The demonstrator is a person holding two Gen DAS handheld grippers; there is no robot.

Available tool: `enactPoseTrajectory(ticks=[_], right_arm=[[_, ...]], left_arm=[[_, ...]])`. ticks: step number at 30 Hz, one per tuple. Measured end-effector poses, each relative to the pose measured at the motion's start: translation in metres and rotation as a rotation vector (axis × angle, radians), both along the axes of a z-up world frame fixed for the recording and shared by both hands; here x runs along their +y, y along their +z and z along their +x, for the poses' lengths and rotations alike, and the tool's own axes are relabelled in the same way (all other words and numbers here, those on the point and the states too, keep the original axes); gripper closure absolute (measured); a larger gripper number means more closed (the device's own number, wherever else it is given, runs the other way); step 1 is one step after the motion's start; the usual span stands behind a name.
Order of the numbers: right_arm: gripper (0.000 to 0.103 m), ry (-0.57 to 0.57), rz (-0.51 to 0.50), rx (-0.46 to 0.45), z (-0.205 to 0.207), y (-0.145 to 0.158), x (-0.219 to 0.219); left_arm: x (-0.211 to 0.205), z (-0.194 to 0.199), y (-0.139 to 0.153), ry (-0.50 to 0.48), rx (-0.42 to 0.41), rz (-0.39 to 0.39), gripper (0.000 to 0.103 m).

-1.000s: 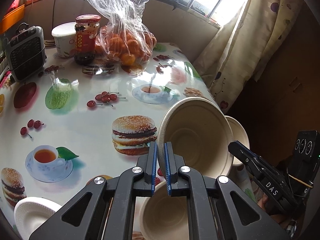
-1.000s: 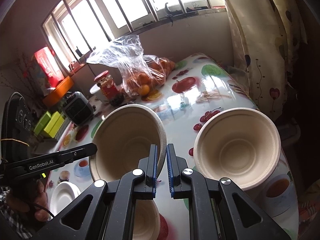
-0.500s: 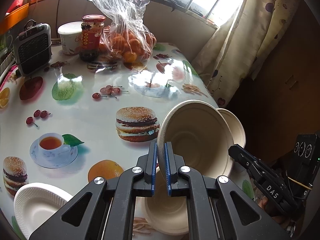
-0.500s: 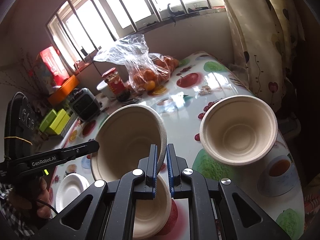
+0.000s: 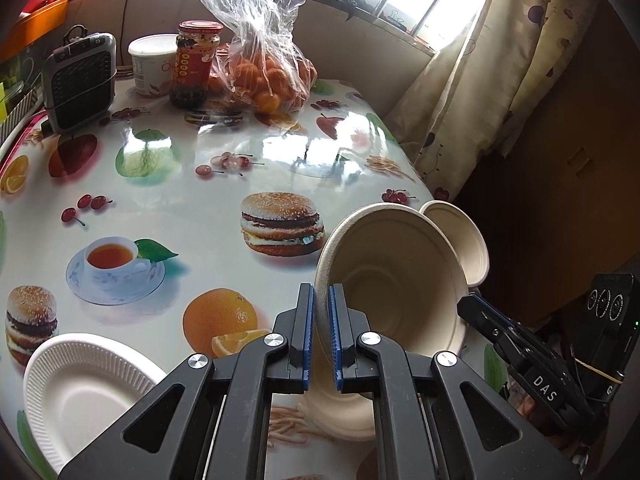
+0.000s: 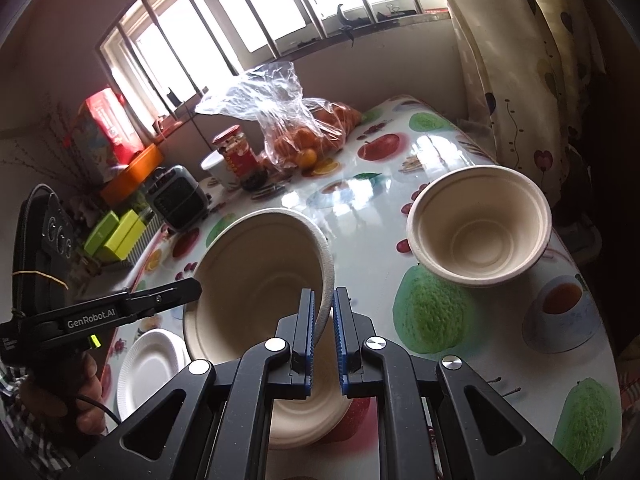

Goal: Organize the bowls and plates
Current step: 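Lower the held bowl into another beige bowl with the left tool while the right tool lowers its bowl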

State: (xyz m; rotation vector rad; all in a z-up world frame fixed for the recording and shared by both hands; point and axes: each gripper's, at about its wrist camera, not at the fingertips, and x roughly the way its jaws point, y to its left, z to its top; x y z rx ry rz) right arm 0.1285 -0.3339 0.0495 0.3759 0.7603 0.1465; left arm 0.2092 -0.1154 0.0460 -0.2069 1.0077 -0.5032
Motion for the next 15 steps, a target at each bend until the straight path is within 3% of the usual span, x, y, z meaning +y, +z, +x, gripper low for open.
enactPoseTrajectory(ticks=[15], right_arm=[[0.093, -0.002, -0.006, 0.003, -0.013, -0.002, 0.006]], left_arm=[[0.008, -0.015, -0.004, -0.004, 0.005, -0.005, 0.095]])
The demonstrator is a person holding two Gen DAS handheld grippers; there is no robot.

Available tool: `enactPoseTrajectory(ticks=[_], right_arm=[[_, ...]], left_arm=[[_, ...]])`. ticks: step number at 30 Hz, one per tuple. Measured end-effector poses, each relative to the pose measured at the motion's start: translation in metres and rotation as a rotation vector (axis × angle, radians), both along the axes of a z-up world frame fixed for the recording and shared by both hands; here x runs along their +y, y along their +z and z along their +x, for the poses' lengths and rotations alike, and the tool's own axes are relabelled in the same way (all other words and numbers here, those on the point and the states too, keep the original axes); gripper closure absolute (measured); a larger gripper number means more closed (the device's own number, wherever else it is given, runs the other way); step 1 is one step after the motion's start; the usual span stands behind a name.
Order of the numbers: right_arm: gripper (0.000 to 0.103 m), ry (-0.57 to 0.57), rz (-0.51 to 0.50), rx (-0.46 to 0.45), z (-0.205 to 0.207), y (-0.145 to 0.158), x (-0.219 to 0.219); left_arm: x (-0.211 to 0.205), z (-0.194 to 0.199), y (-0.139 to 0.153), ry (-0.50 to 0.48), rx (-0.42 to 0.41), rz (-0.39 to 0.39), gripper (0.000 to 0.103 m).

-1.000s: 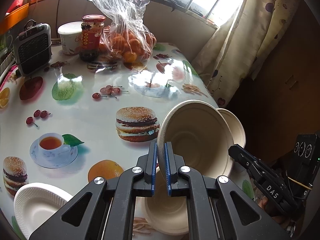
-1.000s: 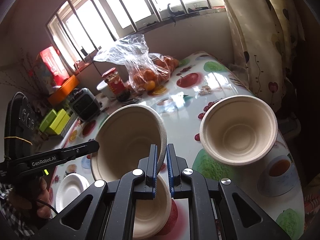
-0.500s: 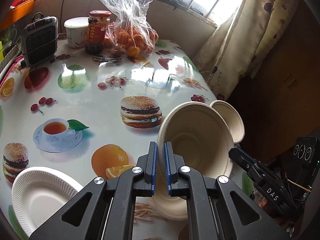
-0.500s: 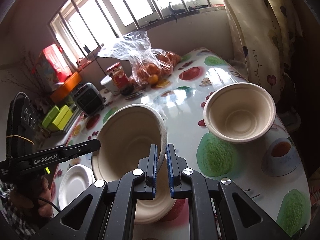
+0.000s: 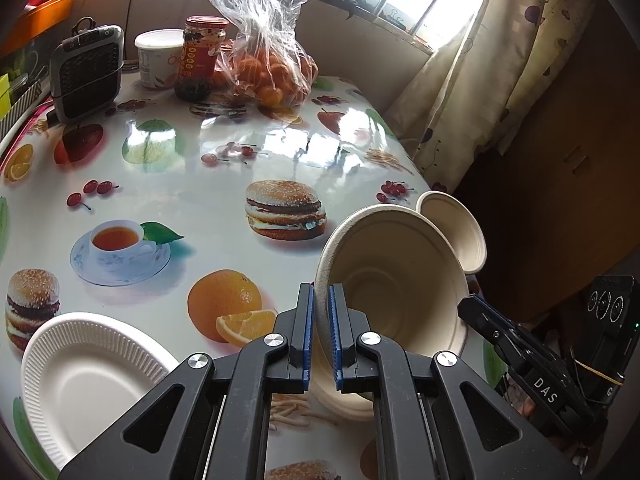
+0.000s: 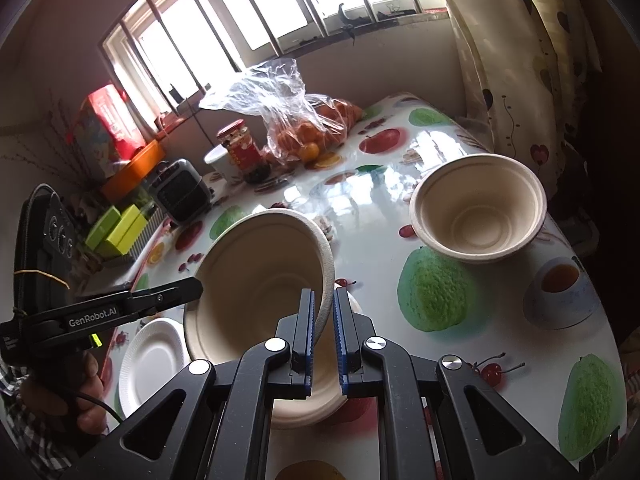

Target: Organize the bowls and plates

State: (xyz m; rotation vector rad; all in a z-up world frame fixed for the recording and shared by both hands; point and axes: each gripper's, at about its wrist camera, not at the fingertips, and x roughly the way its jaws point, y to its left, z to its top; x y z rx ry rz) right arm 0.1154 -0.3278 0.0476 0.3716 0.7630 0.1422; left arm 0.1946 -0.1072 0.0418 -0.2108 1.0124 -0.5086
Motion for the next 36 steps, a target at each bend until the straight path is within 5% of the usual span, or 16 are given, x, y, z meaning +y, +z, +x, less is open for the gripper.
enactPoseTrajectory(ticks=[36], right_arm=[[0.093, -0.022, 0.014, 0.062, -0.016, -0.022, 0.001]], left_arm=[[-0.001, -0.011, -0.024, -0.012, 0.062, 0.015, 0.095]])
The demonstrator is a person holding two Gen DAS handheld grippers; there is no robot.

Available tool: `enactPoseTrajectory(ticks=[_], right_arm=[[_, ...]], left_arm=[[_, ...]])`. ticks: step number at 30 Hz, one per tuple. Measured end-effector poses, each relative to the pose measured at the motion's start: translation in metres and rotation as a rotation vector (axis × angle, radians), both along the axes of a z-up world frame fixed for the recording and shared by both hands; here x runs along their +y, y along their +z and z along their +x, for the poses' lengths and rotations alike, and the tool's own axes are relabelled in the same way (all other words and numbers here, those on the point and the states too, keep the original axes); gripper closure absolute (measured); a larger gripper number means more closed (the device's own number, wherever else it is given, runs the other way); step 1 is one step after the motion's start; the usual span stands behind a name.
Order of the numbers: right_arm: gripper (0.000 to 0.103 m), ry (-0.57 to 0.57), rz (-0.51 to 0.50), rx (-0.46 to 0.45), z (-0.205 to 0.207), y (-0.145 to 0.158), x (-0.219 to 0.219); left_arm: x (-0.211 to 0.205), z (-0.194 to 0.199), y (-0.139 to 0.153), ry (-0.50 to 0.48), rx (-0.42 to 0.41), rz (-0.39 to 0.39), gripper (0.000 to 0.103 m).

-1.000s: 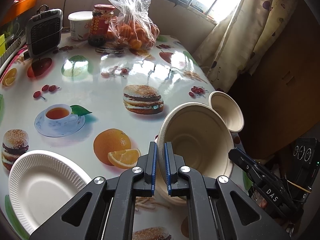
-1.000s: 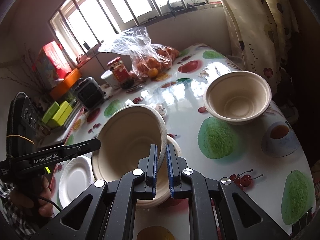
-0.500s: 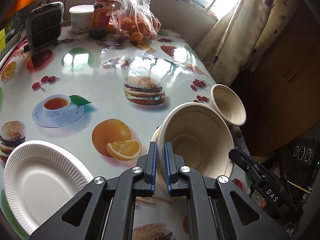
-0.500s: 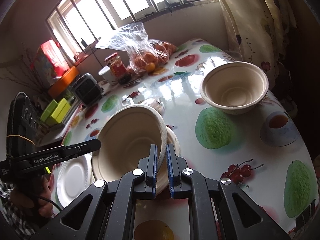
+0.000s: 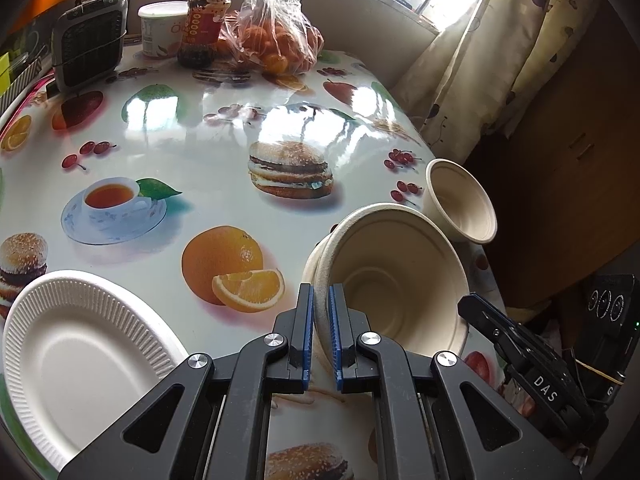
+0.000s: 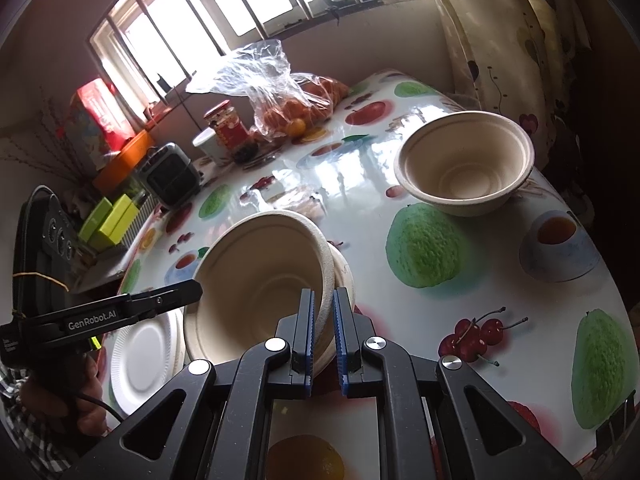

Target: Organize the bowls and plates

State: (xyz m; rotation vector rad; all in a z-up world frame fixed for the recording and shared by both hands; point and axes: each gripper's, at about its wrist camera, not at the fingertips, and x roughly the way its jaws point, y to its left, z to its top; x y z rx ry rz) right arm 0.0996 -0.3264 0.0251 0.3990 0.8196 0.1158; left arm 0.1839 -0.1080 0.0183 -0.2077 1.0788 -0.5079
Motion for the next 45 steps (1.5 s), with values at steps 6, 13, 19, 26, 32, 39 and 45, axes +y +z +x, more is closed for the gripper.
enactPoseTrajectory(ticks=[6, 13, 19, 26, 32, 39, 45], right_arm=[[0.093, 0.000, 0.003, 0.010, 0.002, -0.004, 0.000], [0.093, 0.001, 0.004, 0.010, 0.002, -0.004, -0.001], [0.093, -0.001, 0.001, 0.014, 0.002, -0.006, 0.000], [0.093, -0.001, 0.001, 0.014, 0.003, -0.007, 0.000], [0.093, -0.001, 0.002, 0.016, 0.003, -0.007, 0.000], [0.093, 0.000, 0.004, 0.020, 0.004, -0.012, -0.002], [0.093, -0.001, 0.004, 0.020, 0.003, -0.011, -0.001]], left_arm=[[-0.001, 0.000, -0.003, 0.000, 0.007, 0.005, 0.095], [-0.001, 0.000, -0.004, -0.001, 0.011, 0.007, 0.095], [-0.002, 0.001, -0.008, 0.000, 0.022, 0.014, 0.095], [-0.004, 0.002, -0.010, -0.001, 0.029, 0.017, 0.095], [-0.005, 0.002, -0.011, -0.003, 0.033, 0.020, 0.095], [-0.005, 0.002, -0.011, 0.000, 0.036, 0.021, 0.095], [-0.003, 0.003, -0.012, 0.000, 0.038, 0.020, 0.095]])
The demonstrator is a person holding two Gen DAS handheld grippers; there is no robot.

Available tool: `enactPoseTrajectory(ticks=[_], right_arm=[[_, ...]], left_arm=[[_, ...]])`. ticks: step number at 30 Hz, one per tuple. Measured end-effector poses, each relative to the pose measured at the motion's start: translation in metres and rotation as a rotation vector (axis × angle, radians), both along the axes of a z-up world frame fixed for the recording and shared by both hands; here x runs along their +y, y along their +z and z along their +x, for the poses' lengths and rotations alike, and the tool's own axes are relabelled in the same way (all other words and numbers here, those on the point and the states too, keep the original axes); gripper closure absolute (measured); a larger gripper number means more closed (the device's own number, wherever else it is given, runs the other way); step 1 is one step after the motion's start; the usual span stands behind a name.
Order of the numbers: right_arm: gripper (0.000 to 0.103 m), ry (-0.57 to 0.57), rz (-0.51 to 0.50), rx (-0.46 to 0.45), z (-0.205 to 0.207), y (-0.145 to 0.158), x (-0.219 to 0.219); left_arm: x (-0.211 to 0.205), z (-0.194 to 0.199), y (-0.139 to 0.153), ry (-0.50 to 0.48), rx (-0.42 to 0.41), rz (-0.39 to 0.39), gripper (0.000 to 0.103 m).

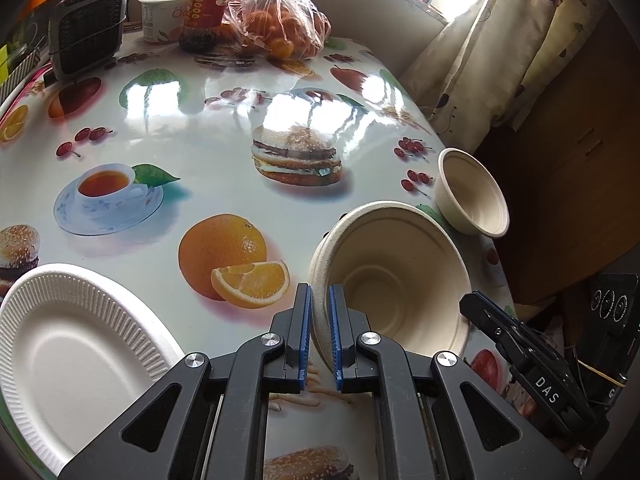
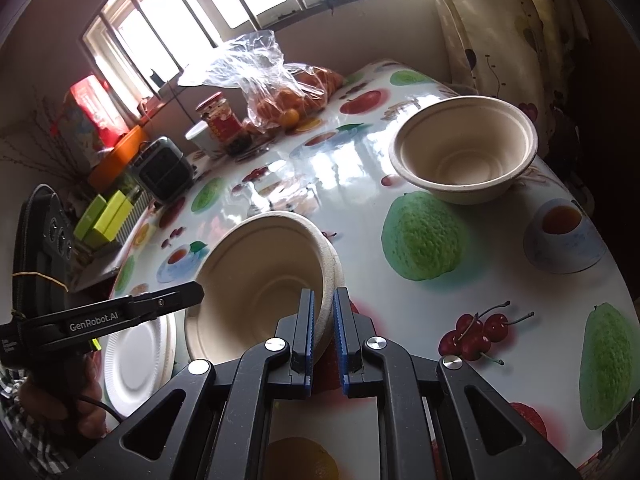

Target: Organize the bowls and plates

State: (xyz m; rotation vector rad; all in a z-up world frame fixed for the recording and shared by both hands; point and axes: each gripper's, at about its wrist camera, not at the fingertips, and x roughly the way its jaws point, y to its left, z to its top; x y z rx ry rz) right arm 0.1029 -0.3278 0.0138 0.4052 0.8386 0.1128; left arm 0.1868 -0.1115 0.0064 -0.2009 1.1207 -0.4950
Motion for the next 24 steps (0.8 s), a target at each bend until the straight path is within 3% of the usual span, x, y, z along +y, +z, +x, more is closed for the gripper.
enactPoseTrajectory(ticks=[24], right_arm=[[0.091, -0.006, 0.003, 0.001, 0.0008, -0.0008, -0.0021]], left_arm=[[-0.0030, -0.0007, -0.0020, -0.002, 0.002, 0.000, 0.093]])
